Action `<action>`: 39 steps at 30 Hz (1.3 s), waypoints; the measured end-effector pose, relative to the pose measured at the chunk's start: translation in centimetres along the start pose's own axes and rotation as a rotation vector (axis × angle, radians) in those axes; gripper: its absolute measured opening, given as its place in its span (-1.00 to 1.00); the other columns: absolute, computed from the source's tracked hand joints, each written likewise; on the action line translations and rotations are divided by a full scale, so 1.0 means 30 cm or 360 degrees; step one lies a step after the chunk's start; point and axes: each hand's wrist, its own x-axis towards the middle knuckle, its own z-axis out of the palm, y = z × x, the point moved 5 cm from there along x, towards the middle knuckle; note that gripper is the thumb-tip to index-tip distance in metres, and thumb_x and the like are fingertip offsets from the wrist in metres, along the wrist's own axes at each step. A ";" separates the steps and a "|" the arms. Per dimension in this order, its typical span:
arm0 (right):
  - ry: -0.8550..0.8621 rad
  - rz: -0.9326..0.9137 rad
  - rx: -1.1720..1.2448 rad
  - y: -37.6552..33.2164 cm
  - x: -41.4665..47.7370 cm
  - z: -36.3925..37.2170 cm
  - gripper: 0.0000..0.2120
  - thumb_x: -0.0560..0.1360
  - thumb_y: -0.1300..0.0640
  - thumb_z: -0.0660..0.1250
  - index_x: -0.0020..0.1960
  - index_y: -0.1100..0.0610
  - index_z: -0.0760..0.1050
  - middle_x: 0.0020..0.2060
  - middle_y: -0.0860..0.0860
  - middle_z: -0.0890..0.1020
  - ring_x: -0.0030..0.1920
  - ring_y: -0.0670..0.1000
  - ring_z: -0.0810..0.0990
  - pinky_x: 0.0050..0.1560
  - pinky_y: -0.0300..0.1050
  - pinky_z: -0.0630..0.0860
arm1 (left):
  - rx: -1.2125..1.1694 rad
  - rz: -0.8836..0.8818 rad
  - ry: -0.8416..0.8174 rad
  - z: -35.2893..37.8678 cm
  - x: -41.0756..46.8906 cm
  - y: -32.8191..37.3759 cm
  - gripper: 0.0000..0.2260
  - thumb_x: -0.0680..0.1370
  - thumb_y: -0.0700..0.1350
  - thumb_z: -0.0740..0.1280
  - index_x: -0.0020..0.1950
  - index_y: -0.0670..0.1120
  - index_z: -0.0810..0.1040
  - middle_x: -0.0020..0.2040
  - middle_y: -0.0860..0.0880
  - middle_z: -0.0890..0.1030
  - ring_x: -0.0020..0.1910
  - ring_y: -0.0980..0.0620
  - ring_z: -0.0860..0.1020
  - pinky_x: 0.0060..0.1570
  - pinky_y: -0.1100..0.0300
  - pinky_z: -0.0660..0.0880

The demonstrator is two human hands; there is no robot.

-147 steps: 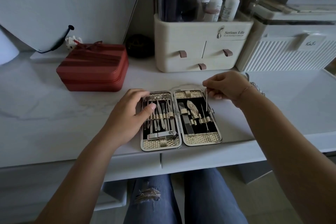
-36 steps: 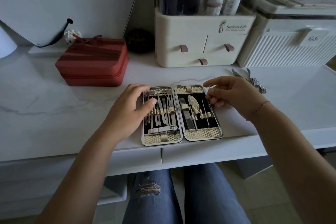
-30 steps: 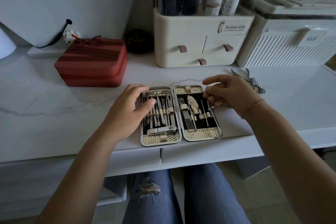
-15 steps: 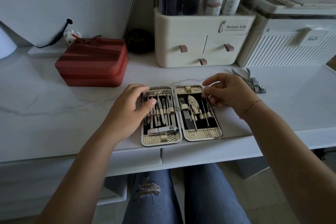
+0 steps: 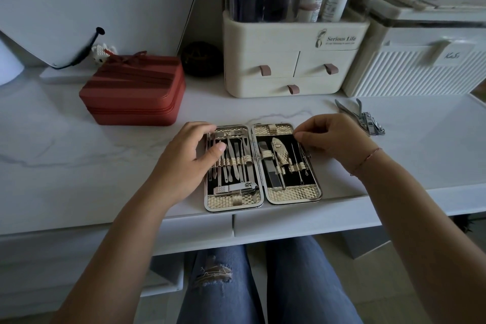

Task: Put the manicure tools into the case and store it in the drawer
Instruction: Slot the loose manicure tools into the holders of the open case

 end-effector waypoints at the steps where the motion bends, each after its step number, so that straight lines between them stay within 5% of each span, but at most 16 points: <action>1: 0.0001 -0.0008 -0.0056 -0.001 -0.005 -0.001 -0.97 0.40 0.25 0.43 -0.18 0.14 0.62 -0.48 -0.04 0.58 -0.49 -0.19 0.45 -0.40 -0.39 0.39 | 0.0001 0.0000 0.0000 -0.001 0.000 0.000 -0.64 0.53 0.01 0.28 0.30 -0.04 0.44 0.21 0.16 0.42 0.20 0.30 0.35 0.09 0.54 0.22; 4: -0.0016 -0.0061 -0.0231 -0.008 -0.016 0.000 -0.96 0.39 0.22 0.44 -0.16 0.13 0.64 -0.29 0.11 0.66 -0.30 -0.10 0.54 -0.16 -0.22 0.49 | 0.0004 0.0002 -0.0002 0.000 0.001 -0.003 -0.64 0.53 0.02 0.28 0.30 -0.03 0.44 0.20 0.17 0.42 0.20 0.31 0.35 0.09 0.53 0.22; 8: 0.0063 -0.0133 -0.0283 -0.011 -0.024 -0.001 -0.94 0.41 0.21 0.43 -0.21 0.07 0.61 -0.35 0.01 0.62 -0.37 -0.14 0.50 -0.27 -0.31 0.46 | -0.0005 0.0006 0.0008 0.002 0.002 -0.005 -0.64 0.52 0.02 0.28 0.29 -0.03 0.44 0.22 0.15 0.43 0.22 0.27 0.36 0.15 0.39 0.25; 12: 0.0665 -0.0217 -0.0559 0.019 -0.015 -0.140 -0.95 0.42 0.18 0.40 -0.14 0.12 0.63 -0.27 0.00 0.63 -0.31 -0.19 0.53 -0.25 -0.38 0.39 | 0.0007 0.0024 0.0017 0.003 0.003 -0.004 -0.65 0.52 0.01 0.29 0.29 -0.04 0.45 0.22 0.14 0.44 0.22 0.27 0.37 0.14 0.46 0.23; 15: 0.0984 -0.0097 -0.0978 0.062 -0.007 -0.262 -0.88 0.42 0.14 0.38 -0.08 0.14 0.64 -0.14 0.11 0.59 -0.12 0.09 0.55 -0.12 -0.20 0.34 | 0.0015 0.0023 0.0012 0.002 0.003 -0.004 -0.65 0.52 0.02 0.29 0.29 -0.03 0.44 0.22 0.14 0.44 0.23 0.27 0.37 0.14 0.45 0.23; 22: 0.0753 0.0098 -0.1314 0.080 0.043 -0.279 -0.88 0.44 0.12 0.37 -0.13 0.17 0.63 -0.14 0.14 0.58 -0.12 0.14 0.50 -0.16 -0.11 0.34 | 0.0017 0.0015 0.0001 0.001 0.001 -0.002 -0.63 0.52 0.03 0.28 0.30 -0.03 0.44 0.23 0.13 0.43 0.25 0.23 0.37 0.20 0.34 0.24; 30: 0.0252 0.0169 -0.1682 0.020 0.085 -0.203 -0.78 0.34 0.02 0.34 -0.31 0.18 0.50 -0.38 0.06 0.49 -0.28 0.09 0.53 -0.27 -0.12 0.45 | 0.0028 0.0006 -0.0004 0.001 0.002 -0.004 -0.63 0.53 0.02 0.28 0.31 -0.03 0.43 0.23 0.14 0.43 0.24 0.25 0.36 0.15 0.43 0.21; 36: 0.0307 0.0019 -0.1316 0.002 0.057 -0.191 -0.78 0.37 0.16 0.34 -0.36 0.29 0.55 -0.40 0.18 0.58 -0.30 0.09 0.52 -0.37 -0.21 0.37 | 0.0031 0.0012 0.0000 -0.002 0.002 0.000 -0.64 0.53 0.02 0.28 0.31 -0.03 0.43 0.22 0.15 0.42 0.23 0.26 0.36 0.13 0.46 0.21; 39: 0.0407 -0.0007 -0.0880 0.000 0.034 -0.200 -0.87 0.38 0.23 0.33 -0.31 0.24 0.57 -0.47 0.02 0.60 -0.44 -0.09 0.47 -0.40 -0.26 0.35 | 0.0038 0.0017 -0.0001 -0.002 0.003 -0.001 -0.63 0.53 0.02 0.28 0.31 -0.04 0.43 0.22 0.15 0.42 0.23 0.25 0.36 0.13 0.46 0.21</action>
